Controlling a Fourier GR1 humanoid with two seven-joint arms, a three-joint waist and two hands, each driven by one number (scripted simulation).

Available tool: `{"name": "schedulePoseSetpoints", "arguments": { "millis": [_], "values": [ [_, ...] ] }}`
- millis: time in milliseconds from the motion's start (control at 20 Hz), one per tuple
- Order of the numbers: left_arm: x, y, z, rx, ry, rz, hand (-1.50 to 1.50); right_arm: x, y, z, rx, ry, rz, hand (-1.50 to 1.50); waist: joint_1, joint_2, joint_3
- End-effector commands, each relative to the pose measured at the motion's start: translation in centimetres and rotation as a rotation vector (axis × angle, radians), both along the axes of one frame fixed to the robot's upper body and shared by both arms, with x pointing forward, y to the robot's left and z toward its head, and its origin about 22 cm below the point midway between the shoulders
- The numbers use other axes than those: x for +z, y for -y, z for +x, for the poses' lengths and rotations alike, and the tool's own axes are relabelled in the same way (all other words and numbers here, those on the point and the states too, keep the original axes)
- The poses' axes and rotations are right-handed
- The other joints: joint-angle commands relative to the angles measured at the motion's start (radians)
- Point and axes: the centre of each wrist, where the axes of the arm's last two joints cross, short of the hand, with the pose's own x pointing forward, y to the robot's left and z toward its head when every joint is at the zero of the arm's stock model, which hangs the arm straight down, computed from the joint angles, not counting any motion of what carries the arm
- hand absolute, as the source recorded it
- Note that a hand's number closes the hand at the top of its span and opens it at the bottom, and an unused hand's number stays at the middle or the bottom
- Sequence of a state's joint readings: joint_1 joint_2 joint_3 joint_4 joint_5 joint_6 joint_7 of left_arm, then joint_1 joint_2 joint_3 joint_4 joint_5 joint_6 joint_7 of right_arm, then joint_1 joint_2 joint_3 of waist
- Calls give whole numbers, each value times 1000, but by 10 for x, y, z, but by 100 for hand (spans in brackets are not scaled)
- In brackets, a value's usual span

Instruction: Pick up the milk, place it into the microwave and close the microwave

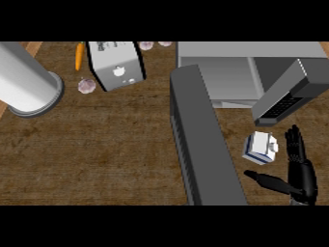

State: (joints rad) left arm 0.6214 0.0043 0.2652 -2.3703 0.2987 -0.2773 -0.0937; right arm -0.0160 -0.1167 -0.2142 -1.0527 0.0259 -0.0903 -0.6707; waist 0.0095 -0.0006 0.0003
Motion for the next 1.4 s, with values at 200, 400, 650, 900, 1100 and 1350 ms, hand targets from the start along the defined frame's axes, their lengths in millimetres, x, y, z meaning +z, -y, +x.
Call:
{"name": "schedulePoseSetpoints", "arguments": {
  "millis": [200, 400, 650, 900, 1100, 1350],
  "values": [
    [2, 10, -8, -12, 23, -14, -150, -35, -2, 18, -40, -3, -27, -150, 9, 1, 1],
    [16, -1, 0, -1, 20, 7, -150, -34, 1, 21, -17, -24, -57, -150, 0, 1, 0],
    [19, 4, 1, -30, 37, -17, -150, -43, 28, 25, 9, 4, -28, 150, 11, 5, 2],
    [3, 0, -7, -36, 16, -27, -150, -47, 12, 28, 100, 59, -132, 150, 23, 5, 2],
    [18, 5, -13, -12, 18, 9, -150, -45, 5, 33, 68, 138, -110, 150, 10, 1, 1],
    [0, -6, -2, -31, 15, -9, -150, -14, 25, 70, 277, 145, -75, 150, 23, 8, 3]
  ]
}}
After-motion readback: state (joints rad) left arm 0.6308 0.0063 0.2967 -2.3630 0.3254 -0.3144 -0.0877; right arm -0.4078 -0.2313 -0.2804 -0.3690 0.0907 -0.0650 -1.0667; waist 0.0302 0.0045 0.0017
